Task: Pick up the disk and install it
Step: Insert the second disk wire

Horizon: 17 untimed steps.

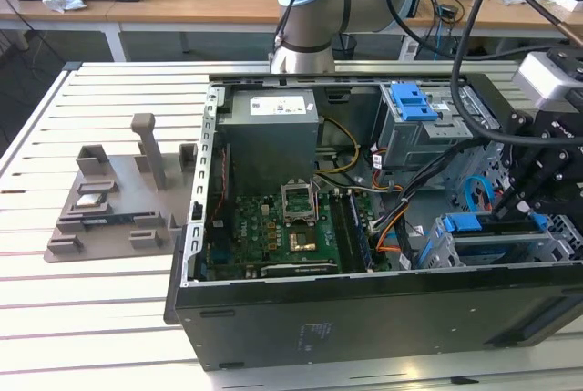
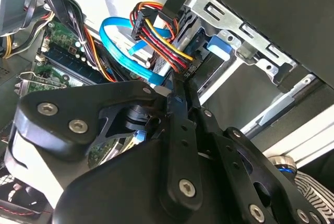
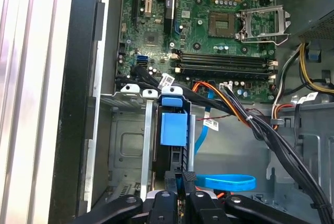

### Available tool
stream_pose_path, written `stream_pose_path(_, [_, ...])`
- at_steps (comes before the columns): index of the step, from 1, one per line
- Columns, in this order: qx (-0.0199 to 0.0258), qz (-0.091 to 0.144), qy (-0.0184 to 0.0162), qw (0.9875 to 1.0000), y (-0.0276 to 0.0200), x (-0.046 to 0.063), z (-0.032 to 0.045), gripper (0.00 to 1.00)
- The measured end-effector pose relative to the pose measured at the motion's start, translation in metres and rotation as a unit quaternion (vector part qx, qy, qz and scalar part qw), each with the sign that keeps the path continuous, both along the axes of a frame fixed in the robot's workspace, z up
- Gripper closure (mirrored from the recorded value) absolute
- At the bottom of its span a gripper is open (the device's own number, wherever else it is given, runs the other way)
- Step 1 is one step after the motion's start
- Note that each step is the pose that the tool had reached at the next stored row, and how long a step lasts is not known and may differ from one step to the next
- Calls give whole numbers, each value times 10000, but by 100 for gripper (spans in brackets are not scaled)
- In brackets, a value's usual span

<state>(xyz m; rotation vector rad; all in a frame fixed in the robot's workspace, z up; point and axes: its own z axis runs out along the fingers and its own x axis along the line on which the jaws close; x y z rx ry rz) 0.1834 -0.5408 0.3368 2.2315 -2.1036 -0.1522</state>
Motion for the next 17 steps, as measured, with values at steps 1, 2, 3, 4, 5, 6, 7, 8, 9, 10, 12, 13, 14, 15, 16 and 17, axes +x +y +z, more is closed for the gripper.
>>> stream_pose_path(1, [0,0,0,10000,0,0,0,84])
stream_pose_path(2, [1,0,0,10000,0,0,-1,84])
stream_pose_path(3, [7,0,0,10000,0,0,-8,83])
stream_pose_path(4, [2,0,0,10000,0,0,19,77])
stream_pose_path(5, [0,0,0,10000,0,0,104,77])
stream_pose_path(6, [1,0,0,10000,0,0,227,77])
stream_pose_path(7, [0,0,0,10000,2,0,283,77])
stream_pose_path(8, [0,0,0,10000,4,0,314,77])
stream_pose_path(9, [2,0,0,10000,6,-1,360,77])
stream_pose_path(10, [1,0,0,10000,6,0,393,78])
stream_pose_path(12, [1,0,0,10000,6,0,504,89])
stream_pose_path(13, [2,0,0,10000,6,0,511,89])
stream_pose_path(14, [2,0,0,10000,6,0,511,89])
stream_pose_path(15, [3,0,0,10000,6,0,511,89])
stream_pose_path(16, [2,0,0,10000,6,0,512,89])
stream_pose_path(17, [1,0,0,10000,6,0,513,89])
